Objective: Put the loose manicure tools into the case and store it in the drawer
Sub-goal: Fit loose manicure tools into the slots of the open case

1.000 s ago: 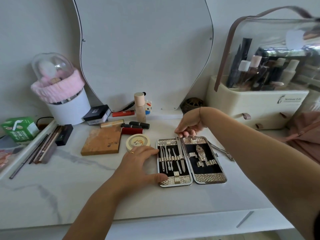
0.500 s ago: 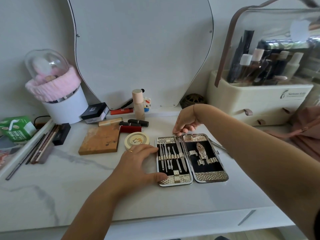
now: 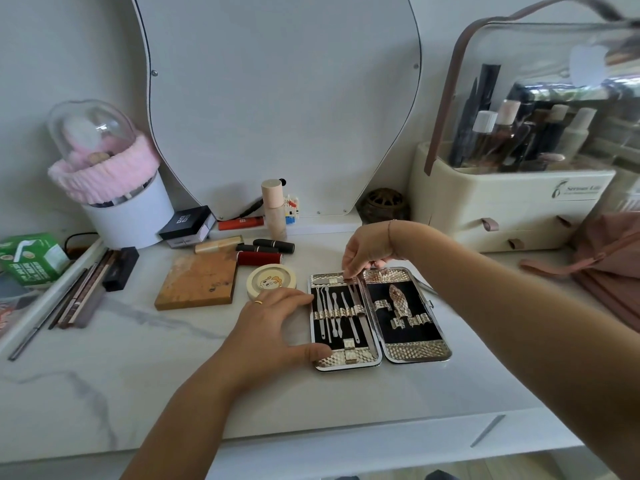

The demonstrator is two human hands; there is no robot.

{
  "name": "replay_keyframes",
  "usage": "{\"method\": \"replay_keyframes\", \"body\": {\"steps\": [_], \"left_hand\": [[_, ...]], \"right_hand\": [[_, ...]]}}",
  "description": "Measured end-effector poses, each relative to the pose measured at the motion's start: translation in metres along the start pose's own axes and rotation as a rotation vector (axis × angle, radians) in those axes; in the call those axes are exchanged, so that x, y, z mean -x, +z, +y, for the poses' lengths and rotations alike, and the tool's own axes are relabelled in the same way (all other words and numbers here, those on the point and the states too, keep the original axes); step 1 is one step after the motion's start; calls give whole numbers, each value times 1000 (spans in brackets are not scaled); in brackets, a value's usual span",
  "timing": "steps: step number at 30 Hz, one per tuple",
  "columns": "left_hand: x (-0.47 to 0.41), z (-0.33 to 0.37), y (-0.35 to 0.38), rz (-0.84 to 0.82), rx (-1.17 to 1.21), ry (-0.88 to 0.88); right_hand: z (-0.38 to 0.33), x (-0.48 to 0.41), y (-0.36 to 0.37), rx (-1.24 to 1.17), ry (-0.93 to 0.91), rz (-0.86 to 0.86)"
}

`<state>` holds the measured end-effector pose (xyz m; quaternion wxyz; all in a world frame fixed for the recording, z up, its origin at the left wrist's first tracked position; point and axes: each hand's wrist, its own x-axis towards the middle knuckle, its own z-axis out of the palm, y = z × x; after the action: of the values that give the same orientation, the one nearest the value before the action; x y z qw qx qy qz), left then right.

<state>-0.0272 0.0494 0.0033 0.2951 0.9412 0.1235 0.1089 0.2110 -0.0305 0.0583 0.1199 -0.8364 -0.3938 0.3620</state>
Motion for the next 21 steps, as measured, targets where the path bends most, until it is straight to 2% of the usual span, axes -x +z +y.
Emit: {"method": "replay_keyframes", "body": {"steps": [5, 8, 10, 12, 16, 21], "left_hand": [[1, 0, 0, 11, 9, 8], [1, -1, 0, 8, 24, -2], [0, -3, 1, 21, 14, 4], [-1, -5, 3, 35, 6, 13], [-2, -8, 5, 26, 13, -4], [-1, -9, 4, 22, 11, -1]], "right_hand": [[1, 7, 7, 122, -88, 84], [2, 19, 6, 75, -150, 91], [6, 37, 0, -45, -220, 205], [20, 60, -6, -149, -250, 389], [84, 94, -7, -201, -122, 658], [123, 118, 24, -223, 9, 775]]}}
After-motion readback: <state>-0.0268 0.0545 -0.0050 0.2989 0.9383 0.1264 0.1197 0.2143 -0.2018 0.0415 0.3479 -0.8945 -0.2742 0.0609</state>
